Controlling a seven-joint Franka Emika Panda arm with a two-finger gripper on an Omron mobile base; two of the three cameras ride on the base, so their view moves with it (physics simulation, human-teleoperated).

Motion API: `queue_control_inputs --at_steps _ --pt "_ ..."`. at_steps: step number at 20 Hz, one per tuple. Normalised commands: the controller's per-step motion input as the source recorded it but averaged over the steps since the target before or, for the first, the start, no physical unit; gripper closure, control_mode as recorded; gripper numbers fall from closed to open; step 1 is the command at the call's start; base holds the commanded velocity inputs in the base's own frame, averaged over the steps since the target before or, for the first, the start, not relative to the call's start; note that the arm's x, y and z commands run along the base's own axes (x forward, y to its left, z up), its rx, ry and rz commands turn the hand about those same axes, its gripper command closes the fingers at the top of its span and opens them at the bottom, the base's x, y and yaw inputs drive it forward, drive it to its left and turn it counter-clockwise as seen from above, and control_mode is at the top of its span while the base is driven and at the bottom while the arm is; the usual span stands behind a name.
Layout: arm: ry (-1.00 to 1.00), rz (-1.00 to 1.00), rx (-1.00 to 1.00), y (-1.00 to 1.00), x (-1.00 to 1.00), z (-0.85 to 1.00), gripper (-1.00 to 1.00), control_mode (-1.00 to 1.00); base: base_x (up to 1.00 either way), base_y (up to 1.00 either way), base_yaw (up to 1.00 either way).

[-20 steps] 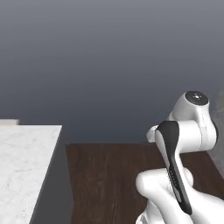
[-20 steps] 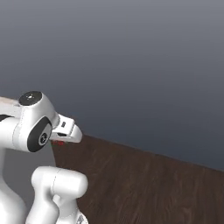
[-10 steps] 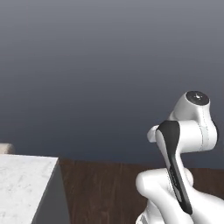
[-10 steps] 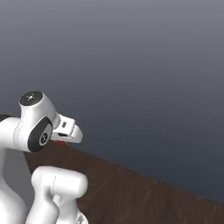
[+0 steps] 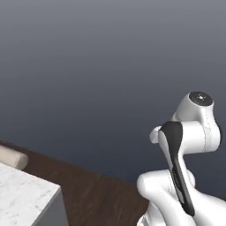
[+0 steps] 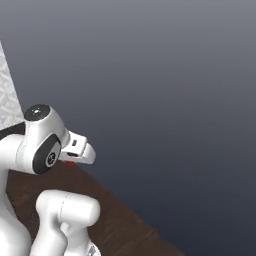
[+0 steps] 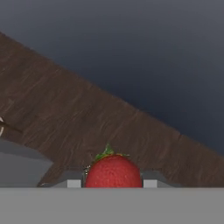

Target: Take the strawberry from the fridge and place it on top of the pancake, located on the dining counter.

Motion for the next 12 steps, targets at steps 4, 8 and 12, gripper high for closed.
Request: queue_control_inputs --at_steps 4,8,12 --pt "0.00 0.00 0.00 0.00 0.00 0.00 1.00 1.00 1.00 0.00 0.47" --pt "0.00 0.00 0.00 0.00 0.00 0.00 1.00 1.00 1.00 -0.01 0.48" --pt "0.00 0.00 0.00 0.00 0.00 0.00 1.00 1.00 1.00 -0.27 0.65"
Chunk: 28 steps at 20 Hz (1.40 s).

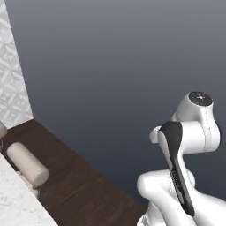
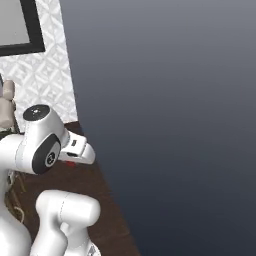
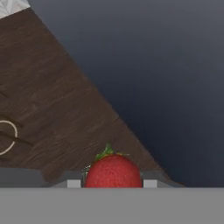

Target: Take the strawberry from the fridge and place it on top of the pancake, located on the dining counter.

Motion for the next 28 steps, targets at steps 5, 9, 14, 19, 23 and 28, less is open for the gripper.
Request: queue_control_inputs --at_steps 5,9,14,19,23,28 --pt "0.00 0.00 0.00 0.00 0.00 0.00 1.00 1.00 0.71 -0.35 0.85" --pt "0.00 0.00 0.00 0.00 0.00 0.00 1.00 1.00 0.63 -0.35 0.88" --pt "0.00 0.00 0.00 0.00 0.00 0.00 1.00 1.00 0.67 -0.34 0.88" --pt "0.00 0.00 0.00 0.00 0.00 0.00 1.00 1.00 0.46 -0.47 0.87" --pt "0.00 0.00 0.00 0.00 0.00 0.00 1.00 1.00 0.21 -0.64 0.83" --pt "0.00 0.00 0.00 0.00 0.00 0.00 1.00 1.00 0.02 -0.62 0.85"
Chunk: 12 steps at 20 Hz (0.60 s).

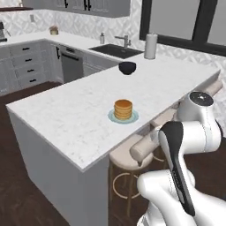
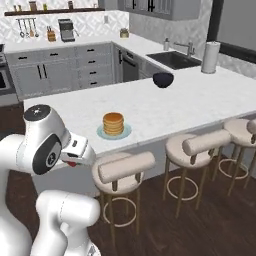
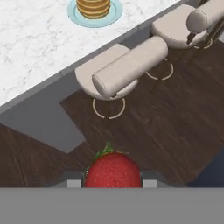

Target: Take the strawberry from the fridge and place it on top of the pancake, located on the dining counter.

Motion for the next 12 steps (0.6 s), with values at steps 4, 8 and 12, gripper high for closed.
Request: queue_control_inputs --at_steps 4,8,12 --pt "0.00 0.00 0.00 0.00 0.00 0.00 1.00 1.00 0.00 -0.70 0.82" --pt "0.00 0.00 0.00 0.00 0.00 0.00 1.00 1.00 -0.13 -0.91 0.69" --pt "0.00 0.00 0.00 0.00 0.00 0.00 1.00 1.00 -0.31 -0.99 0.60"
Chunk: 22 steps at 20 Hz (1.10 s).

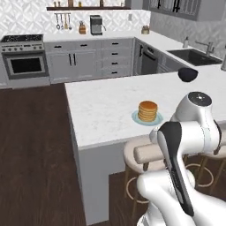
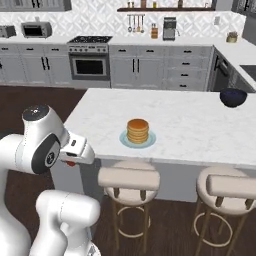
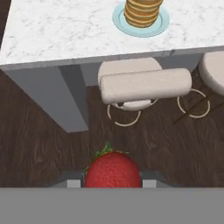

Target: Take the strawberry from the fridge and place it on top of the pancake, located on the dining counter.

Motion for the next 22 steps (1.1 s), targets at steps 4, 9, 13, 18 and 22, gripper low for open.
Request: queue_control_inputs --at_steps 4,9,13,18,22 --pt "0.00 0.00 0.00 0.00 0.00 0.00 1.00 1.00 -0.06 -0.82 0.37" --pt "0.00 0.00 0.00 0.00 0.00 0.00 1.00 1.00 0.13 -0.44 0.19" --pt "0.00 0.00 0.00 0.00 0.00 0.00 1.00 1.00 0.21 -0.01 0.00" --pt "0.00 0.00 0.00 0.00 0.00 0.00 1.00 1.00 0.67 -0.32 -0.03" --pt "0.00 0.00 0.00 0.00 0.00 0.00 1.00 1.00 0.61 -0.30 -0.02"
